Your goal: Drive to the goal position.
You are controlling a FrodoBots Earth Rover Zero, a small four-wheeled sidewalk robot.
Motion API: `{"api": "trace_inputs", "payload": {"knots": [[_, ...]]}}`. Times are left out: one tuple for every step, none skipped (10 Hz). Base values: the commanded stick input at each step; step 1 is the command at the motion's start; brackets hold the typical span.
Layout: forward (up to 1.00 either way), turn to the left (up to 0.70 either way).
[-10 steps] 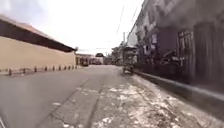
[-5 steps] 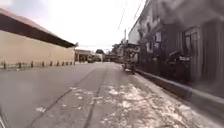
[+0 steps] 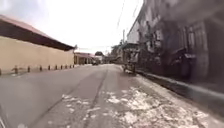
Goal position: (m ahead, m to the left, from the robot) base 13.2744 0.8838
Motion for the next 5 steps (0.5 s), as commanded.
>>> {"api": "trace_inputs", "payload": {"knots": [[0.7,0.01],[0.7,0.01],[0.7,0.01],[0.7,0.01],[0.7,0.01]]}}
